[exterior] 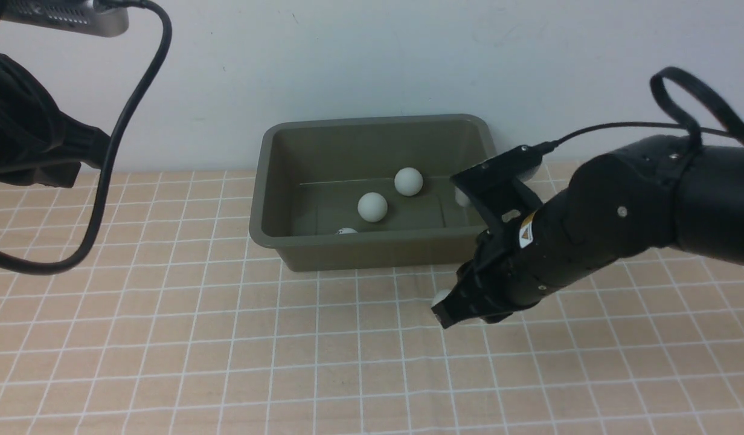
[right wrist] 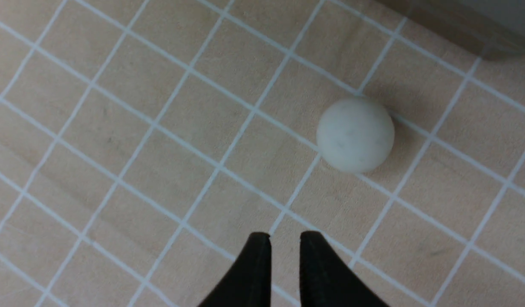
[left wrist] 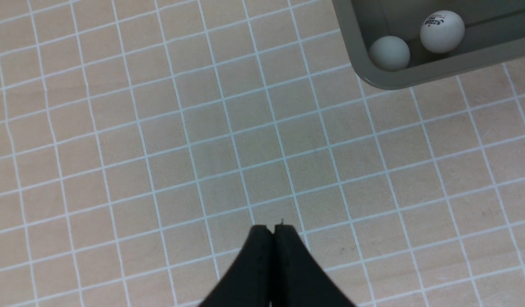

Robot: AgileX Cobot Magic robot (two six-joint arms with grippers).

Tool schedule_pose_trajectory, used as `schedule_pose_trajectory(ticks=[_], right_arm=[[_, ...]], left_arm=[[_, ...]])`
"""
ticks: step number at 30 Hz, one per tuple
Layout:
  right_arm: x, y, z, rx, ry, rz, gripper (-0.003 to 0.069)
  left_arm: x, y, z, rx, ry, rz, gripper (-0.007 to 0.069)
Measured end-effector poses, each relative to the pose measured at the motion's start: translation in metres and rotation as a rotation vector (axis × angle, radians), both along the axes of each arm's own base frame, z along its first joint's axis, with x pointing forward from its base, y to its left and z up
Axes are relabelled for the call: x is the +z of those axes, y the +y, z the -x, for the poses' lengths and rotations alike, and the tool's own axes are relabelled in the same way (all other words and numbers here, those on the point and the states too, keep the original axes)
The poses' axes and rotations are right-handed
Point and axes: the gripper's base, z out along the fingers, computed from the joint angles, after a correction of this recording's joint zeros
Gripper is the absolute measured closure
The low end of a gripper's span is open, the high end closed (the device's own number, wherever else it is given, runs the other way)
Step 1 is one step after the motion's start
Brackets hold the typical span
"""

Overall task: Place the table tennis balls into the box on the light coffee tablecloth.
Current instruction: 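Reach for and grasp a ping pong ball on the table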

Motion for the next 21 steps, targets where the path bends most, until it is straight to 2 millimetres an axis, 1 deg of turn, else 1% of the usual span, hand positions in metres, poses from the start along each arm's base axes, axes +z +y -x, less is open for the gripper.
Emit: schedule_pose_trajectory(ticks=[1, 2, 3, 4, 6, 8, 9, 12, 13, 14, 16, 18, 21], right_arm=[[0.000, 0.001, -0.001, 0.000, -0.001, 0.002, 0.0527], [-0.001, 0.003, -0.005, 0.003, -0.007, 0.004, 0.0471], [-0.001, 0.005, -0.008, 0.004, -0.010, 0.004, 0.0430], [-0.002, 0.005, -0.008, 0.004, -0.008, 0.006, 0.0421], [-0.006, 0.009, -0.016, -0.002, -0.010, 0.004, 0.0314], [-0.011, 0.012, -0.020, -0.012, -0.008, 0.001, 0.0253], [-0.015, 0.014, -0.022, -0.017, -0.005, 0.001, 0.0235], [-0.027, 0.017, -0.028, -0.027, 0.000, 0.002, 0.0218], [-0.028, 0.017, -0.028, -0.027, 0.001, 0.003, 0.0218], [-0.037, 0.019, -0.031, -0.032, 0.006, 0.008, 0.0218], [-0.043, 0.020, -0.034, -0.039, 0.006, 0.011, 0.0221], [-0.048, 0.020, -0.037, -0.047, -0.005, 0.016, 0.0225], [-0.049, 0.019, -0.039, -0.058, -0.029, 0.037, 0.0228]], left_arm=[[0.000, 0.000, 0.000, 0.000, 0.000, 0.000, 0.0693], [0.000, 0.000, 0.000, 0.000, 0.000, 0.000, 0.0693], [0.000, 0.000, 0.000, 0.000, 0.000, 0.000, 0.0693], [0.000, 0.000, 0.000, 0.000, 0.000, 0.000, 0.0693], [0.000, 0.000, 0.000, 0.000, 0.000, 0.000, 0.0693], [0.000, 0.000, 0.000, 0.000, 0.000, 0.000, 0.0693], [0.000, 0.000, 0.000, 0.000, 0.000, 0.000, 0.0693], [0.000, 0.000, 0.000, 0.000, 0.000, 0.000, 0.0693], [0.000, 0.000, 0.000, 0.000, 0.000, 0.000, 0.0693], [0.000, 0.000, 0.000, 0.000, 0.000, 0.000, 0.0693], [0.000, 0.000, 0.000, 0.000, 0.000, 0.000, 0.0693], [0.000, 0.000, 0.000, 0.000, 0.001, 0.000, 0.0693], [0.000, 0.000, 0.000, 0.000, 0.005, -0.001, 0.0693]])
